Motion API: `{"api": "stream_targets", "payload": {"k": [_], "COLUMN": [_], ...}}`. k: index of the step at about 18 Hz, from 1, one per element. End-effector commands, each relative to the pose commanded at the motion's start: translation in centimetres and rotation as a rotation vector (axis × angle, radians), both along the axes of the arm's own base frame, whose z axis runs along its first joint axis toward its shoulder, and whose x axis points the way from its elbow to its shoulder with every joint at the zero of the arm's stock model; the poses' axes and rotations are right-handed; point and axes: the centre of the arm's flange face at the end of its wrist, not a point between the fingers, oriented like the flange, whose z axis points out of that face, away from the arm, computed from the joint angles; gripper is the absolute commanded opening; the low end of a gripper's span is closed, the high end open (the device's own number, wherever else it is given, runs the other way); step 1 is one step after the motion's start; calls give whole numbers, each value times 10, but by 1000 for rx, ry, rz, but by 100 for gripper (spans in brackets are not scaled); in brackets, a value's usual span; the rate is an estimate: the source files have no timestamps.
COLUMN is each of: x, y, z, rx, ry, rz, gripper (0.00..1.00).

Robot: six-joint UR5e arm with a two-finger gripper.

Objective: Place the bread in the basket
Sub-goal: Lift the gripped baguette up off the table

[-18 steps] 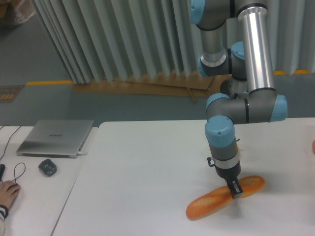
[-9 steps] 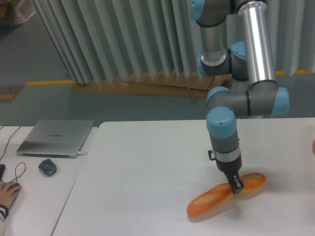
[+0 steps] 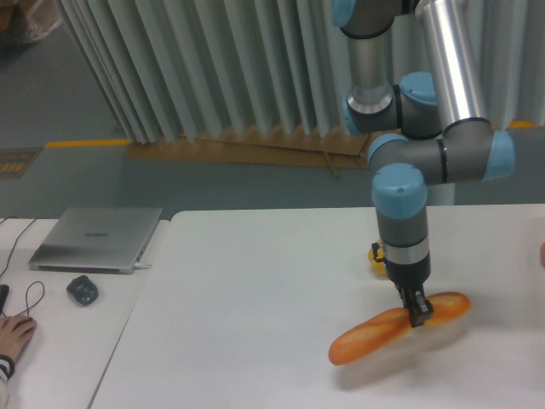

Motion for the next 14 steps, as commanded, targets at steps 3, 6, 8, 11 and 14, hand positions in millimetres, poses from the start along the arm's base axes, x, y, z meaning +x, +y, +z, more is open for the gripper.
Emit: {"api": "stream_targets", "payload": {"k": [3,6,8,11,14], "x": [-4,-11,-16,-27,-45], "y": [-10,-20,-31,-45,-68], "z": [12,18,31,36,43], "rx": [-4,-21,-20,-30,-43], "ry": [-4,-21,-17,-25,-32], "rz": [0,-22,-41,-64,-116], "gripper": [37,37,36,35,35]}}
